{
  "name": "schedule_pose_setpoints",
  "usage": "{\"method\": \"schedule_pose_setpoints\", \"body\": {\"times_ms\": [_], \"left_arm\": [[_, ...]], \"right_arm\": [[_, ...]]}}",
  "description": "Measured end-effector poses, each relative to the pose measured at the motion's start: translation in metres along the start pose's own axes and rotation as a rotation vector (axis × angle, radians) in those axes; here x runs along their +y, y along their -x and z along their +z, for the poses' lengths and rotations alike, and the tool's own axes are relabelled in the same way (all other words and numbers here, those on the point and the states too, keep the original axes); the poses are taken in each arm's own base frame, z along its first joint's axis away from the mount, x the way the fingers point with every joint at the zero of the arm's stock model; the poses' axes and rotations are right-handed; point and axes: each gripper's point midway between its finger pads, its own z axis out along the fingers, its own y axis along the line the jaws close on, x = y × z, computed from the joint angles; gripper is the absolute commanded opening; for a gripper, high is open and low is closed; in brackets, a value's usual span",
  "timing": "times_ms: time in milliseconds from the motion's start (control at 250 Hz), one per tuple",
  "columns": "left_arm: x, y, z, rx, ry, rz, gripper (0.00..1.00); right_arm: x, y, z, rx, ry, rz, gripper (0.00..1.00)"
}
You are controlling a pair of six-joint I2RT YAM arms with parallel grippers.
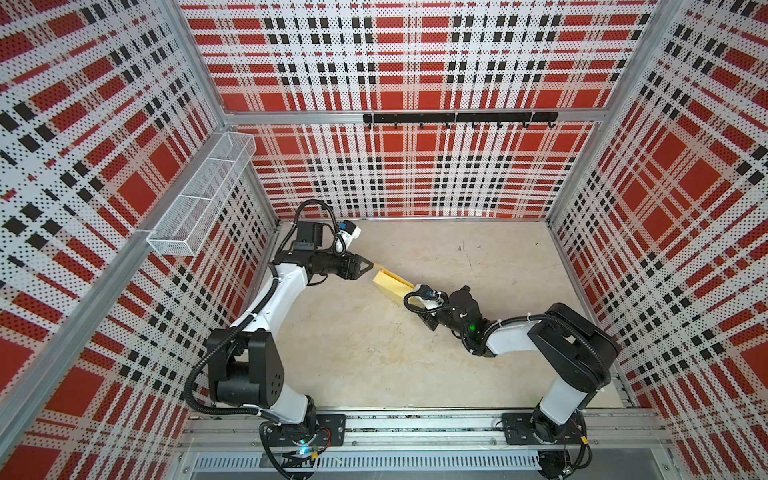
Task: Fold the paper box
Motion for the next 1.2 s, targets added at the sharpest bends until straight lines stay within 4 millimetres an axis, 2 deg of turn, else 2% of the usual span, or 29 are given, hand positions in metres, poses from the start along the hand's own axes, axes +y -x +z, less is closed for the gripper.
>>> {"method": "schedule_pose_setpoints", "body": {"times_ms": [256, 492, 684, 808, 1096, 1200], "left_arm": [[-0.002, -0.006, 0.025, 0.069, -0.031, 0.193, 0.67], [0.009, -0.005, 0.052, 0.138, -0.068, 0.318, 0.65], [0.0, -0.02, 0.066, 0.193, -0.127, 0.385, 0.65], [0.0, -0.02, 0.075, 0.212, -0.136, 0.426, 0.65], [0.008, -0.029, 0.085, 0.258, -0.141, 0.55, 0.65], [0.003, -0.021, 0.082, 0.241, -0.164, 0.624, 0.65]], "right_arm": [[0.006, -0.018, -0.001, -0.015, 0.006, 0.079, 0.45], [0.007, -0.016, -0.003, -0.042, 0.008, 0.09, 0.45], [0.007, -0.014, -0.003, -0.054, 0.007, 0.092, 0.46], [0.004, -0.016, -0.002, -0.054, 0.002, 0.098, 0.46], [-0.003, -0.019, -0.002, -0.063, 0.001, 0.11, 0.46], [-0.001, -0.02, -0.002, -0.061, 0.014, 0.11, 0.45]]}}
